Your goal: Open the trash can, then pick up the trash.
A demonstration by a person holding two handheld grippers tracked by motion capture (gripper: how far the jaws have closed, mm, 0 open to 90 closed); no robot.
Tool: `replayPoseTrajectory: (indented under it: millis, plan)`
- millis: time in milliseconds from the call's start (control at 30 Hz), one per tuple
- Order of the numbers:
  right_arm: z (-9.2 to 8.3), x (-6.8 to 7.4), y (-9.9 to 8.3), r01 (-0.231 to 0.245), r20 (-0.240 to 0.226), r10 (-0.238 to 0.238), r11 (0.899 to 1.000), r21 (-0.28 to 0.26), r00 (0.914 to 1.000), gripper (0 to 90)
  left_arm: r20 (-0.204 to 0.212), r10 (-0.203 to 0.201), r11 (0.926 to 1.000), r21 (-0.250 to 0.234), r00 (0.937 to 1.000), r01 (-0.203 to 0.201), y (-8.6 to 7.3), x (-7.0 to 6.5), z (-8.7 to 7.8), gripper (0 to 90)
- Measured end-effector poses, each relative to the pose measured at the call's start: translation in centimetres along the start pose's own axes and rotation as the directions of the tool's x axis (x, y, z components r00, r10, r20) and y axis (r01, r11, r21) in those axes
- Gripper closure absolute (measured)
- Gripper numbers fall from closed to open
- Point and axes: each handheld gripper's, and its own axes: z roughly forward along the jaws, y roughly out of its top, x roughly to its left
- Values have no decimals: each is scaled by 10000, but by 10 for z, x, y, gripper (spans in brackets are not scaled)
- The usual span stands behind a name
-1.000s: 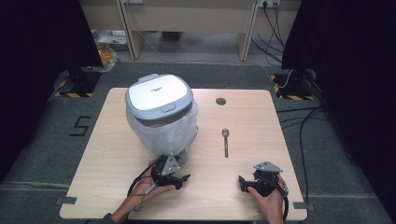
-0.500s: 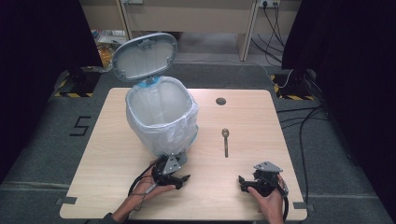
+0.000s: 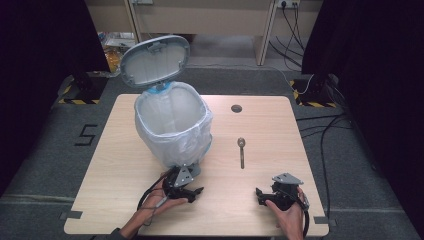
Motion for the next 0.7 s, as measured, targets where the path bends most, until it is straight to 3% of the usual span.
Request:
replayPoseTrajectory:
  millis: [33, 67, 133, 433, 567, 700]
  plan:
    - [0, 0, 0, 0, 0, 0, 10000, 0, 10000, 103, 0, 0, 10000, 0, 10000, 0, 0, 0, 0, 227]
    - [-1, -2, 0, 50, -200, -55, 9997, -225, 9998, 193, -1, 0, 10000, -5, 10000, 0, 0, 0, 0, 227]
    - [-2, -2, 1, -57, -252, 50, 9995, -315, 9997, 156, 11, 0, 10000, -3, 10000, 0, 0, 0, 0, 227]
    - [-6, -1, 15, 168, -181, -183, 9966, -810, 9997, 169, 3, 14, 10000, 0, 10000, -14, 0, 0, 0, 227]
    - [-2, 3, 24, 525, -270, -552, 9943, -927, 9981, 241, -12, 25, 10000, -11, 10000, -25, 0, 0, 0, 227]
    - [6, 8, 34, 566, -299, -600, 9930, -1034, 9978, 249, -14, 63, 10000, -7, 10000, -63, 0, 0, 0, 227]
